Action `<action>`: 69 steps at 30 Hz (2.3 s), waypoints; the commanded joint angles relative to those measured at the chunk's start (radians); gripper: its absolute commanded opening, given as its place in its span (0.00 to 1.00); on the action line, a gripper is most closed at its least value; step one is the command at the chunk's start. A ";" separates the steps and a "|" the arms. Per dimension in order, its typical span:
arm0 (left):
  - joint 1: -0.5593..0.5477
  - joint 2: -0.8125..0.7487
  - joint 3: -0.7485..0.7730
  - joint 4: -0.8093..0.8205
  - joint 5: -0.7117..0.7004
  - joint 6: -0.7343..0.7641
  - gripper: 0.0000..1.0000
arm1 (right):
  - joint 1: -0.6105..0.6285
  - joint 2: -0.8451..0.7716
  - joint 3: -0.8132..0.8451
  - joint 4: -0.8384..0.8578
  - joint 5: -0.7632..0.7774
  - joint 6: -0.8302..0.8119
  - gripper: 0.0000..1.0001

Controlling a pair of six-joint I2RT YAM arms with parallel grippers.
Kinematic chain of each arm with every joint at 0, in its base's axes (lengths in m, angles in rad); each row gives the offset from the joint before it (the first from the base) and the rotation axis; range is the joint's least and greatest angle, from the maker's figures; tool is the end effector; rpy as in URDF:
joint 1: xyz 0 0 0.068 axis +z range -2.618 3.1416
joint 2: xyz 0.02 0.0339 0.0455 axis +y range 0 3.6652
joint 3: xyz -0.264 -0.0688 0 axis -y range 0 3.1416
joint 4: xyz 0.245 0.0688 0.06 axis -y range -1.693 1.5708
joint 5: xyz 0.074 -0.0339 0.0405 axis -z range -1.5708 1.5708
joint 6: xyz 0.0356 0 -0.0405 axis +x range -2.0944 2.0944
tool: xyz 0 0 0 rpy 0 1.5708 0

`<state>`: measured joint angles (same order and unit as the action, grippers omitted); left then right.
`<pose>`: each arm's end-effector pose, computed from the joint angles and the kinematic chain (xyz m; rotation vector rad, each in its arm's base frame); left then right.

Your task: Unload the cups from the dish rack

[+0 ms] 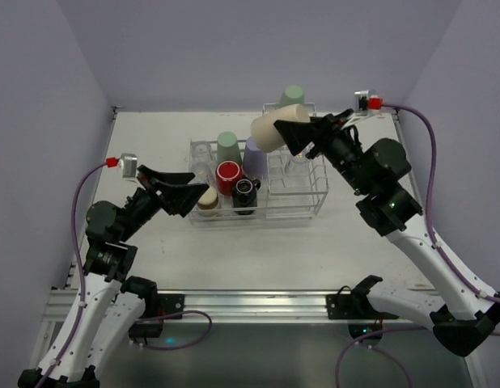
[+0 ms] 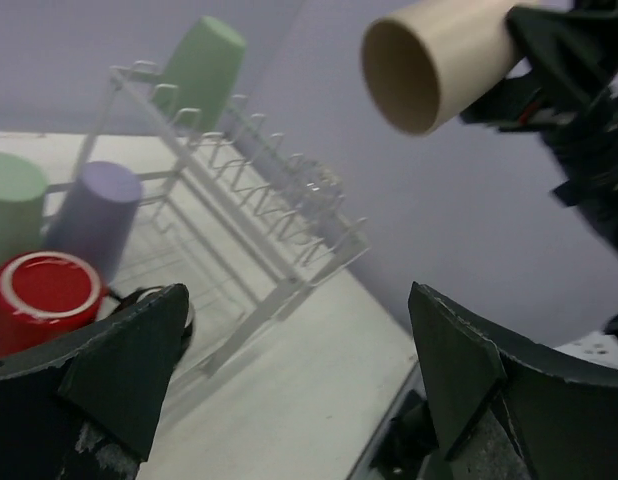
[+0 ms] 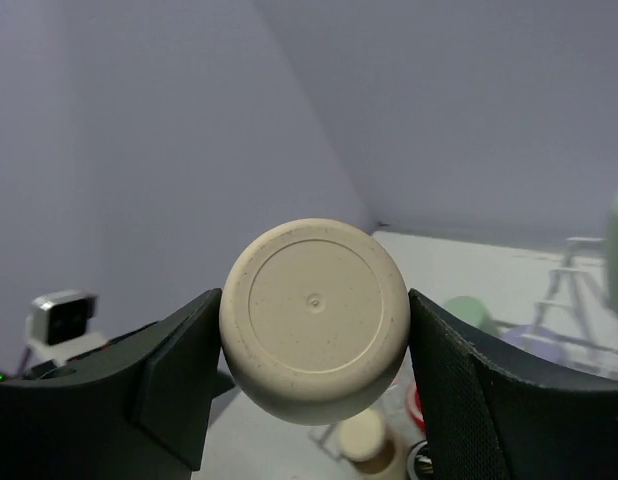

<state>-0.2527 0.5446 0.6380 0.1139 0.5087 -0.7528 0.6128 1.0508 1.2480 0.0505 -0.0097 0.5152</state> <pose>0.1267 -0.0506 0.3545 0.0896 1.4929 -1.1701 0.1827 0.1289 0.4763 -0.0763 1.3852 0.9581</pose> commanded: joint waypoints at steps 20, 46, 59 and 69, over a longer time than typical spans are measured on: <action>-0.002 0.023 -0.084 0.426 0.131 -0.396 0.73 | 0.329 0.241 -0.179 0.515 -0.091 0.368 0.36; 0.140 0.570 0.675 -0.680 -0.805 0.428 0.00 | 0.341 -0.084 -0.334 -0.017 0.036 0.037 0.99; 0.296 1.112 0.831 -0.810 -0.688 0.466 0.00 | 0.343 -0.184 -0.337 -0.244 0.017 -0.037 0.99; 0.351 1.315 0.916 -0.813 -0.644 0.445 0.00 | 0.357 -0.195 -0.371 -0.204 -0.019 -0.021 0.99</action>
<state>0.0906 1.8381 1.4895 -0.6888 -0.1665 -0.3187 0.9600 0.8513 0.8883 -0.1745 -0.0044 0.5034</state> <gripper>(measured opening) 0.109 0.989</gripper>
